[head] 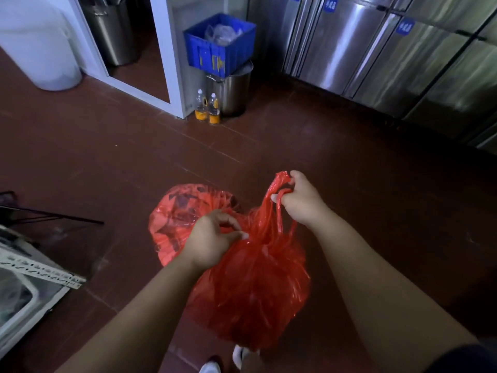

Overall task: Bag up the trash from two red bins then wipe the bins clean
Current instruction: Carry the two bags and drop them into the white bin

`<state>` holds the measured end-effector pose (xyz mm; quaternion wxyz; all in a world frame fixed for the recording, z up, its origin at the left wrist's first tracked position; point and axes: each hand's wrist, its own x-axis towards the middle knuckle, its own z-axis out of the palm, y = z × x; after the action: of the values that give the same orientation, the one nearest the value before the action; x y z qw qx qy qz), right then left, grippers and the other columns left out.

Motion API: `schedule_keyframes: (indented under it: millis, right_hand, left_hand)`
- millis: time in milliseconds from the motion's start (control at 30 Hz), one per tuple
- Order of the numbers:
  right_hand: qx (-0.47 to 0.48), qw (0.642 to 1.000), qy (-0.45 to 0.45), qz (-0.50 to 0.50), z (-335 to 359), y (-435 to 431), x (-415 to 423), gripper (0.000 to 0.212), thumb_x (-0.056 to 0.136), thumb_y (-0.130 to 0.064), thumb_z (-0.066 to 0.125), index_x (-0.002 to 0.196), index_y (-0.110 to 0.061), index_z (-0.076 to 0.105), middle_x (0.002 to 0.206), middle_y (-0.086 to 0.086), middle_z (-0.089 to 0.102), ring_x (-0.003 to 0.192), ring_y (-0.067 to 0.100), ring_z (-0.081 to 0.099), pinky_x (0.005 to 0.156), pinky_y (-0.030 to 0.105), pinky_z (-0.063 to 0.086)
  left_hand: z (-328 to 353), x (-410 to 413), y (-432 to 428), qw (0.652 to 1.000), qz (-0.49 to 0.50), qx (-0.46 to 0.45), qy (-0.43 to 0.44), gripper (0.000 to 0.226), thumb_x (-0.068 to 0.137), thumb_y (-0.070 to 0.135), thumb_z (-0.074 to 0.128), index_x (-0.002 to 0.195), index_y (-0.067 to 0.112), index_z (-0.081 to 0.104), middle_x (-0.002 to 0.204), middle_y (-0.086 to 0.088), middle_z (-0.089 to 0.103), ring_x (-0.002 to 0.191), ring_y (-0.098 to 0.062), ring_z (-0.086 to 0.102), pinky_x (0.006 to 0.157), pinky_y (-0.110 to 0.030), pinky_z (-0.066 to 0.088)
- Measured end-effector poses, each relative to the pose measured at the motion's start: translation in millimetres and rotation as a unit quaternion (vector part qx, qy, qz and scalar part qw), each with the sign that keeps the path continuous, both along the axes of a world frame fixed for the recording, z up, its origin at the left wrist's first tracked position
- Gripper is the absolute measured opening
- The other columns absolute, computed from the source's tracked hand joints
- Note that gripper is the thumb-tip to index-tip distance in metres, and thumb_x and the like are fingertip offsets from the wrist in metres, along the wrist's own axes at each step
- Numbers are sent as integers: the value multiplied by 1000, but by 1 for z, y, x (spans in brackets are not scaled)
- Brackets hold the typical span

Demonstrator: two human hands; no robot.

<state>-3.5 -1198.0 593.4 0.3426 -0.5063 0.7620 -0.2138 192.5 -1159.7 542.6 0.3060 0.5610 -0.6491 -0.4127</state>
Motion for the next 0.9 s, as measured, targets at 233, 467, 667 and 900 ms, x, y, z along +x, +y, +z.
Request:
schedule_keyframes:
  millis: [233,467,667,900]
  right_hand:
    - [2,979,-61,195,-3,-112,-17,68,79,5,62,130,-38,53,119,-8,64,108,10,61,96,28,49]
    - [-69,947,109,296,13,-203,-2,17,80,-21,75,96,-26,72,90,-8,67,85,11,64,71,21,45]
    - [-85,925,150,340,31,-268,51,16,86,-38,67,81,-23,64,75,-7,61,71,13,58,62,27,42]
    - [8,965,31,261,27,-358,140,14,72,-16,67,61,-10,63,52,-2,55,53,16,51,51,25,35]
  left_hand:
    - [3,4,-75,1000,2,19,-22,21,66,14,83,62,24,65,83,5,65,80,6,56,69,-2,34]
    - [0,17,-143,992,100,32,-63,22,67,18,83,60,26,64,70,12,62,68,8,53,61,-4,34]
    - [-6,58,-200,979,173,57,-93,21,71,19,80,62,24,62,66,11,58,63,2,50,55,-5,34]
    - [-25,143,-293,968,218,96,-81,20,72,20,79,90,16,72,79,6,63,73,-10,56,65,-19,37]
